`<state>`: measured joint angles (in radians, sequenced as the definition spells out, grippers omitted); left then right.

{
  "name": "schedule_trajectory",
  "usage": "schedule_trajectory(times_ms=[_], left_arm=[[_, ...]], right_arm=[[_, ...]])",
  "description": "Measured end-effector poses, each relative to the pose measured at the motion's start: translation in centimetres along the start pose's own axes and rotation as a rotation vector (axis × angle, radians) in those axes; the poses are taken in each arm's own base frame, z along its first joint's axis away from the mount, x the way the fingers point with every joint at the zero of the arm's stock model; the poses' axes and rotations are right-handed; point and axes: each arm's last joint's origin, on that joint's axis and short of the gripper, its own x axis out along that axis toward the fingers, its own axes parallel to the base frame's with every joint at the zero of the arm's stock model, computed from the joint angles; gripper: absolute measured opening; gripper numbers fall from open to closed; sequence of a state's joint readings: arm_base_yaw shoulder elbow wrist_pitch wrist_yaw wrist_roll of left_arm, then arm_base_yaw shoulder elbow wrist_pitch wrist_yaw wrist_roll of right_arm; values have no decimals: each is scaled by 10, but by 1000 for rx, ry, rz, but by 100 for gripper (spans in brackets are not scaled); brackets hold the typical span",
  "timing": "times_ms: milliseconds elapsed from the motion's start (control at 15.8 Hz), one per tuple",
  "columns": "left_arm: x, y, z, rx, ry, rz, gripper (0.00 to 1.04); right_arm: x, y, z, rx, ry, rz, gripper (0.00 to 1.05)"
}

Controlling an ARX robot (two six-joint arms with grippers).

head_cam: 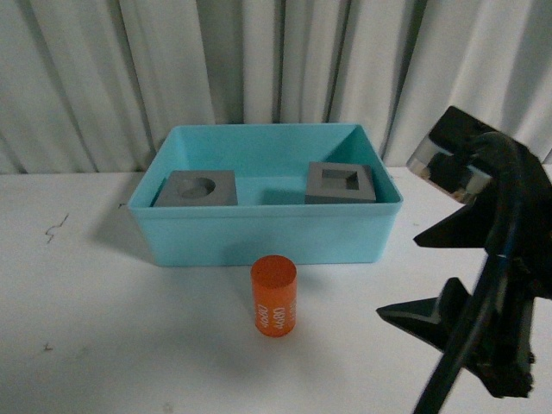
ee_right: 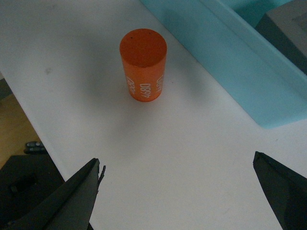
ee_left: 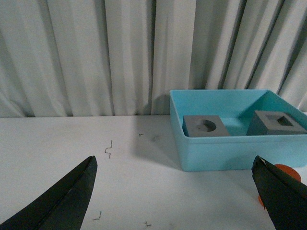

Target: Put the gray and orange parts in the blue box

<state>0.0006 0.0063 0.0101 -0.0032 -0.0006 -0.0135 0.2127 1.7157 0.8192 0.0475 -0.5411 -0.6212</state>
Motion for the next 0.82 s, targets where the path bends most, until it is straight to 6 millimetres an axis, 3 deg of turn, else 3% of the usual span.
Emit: schedule_trajectory(times_ms=[253, 823], left_arm=[[0, 0, 0, 0, 0, 0, 98], [0, 0, 0, 0, 0, 0, 98]], right_arm=[[39, 5, 9, 20, 19, 39, 98], [99, 8, 33, 20, 33, 65, 98]])
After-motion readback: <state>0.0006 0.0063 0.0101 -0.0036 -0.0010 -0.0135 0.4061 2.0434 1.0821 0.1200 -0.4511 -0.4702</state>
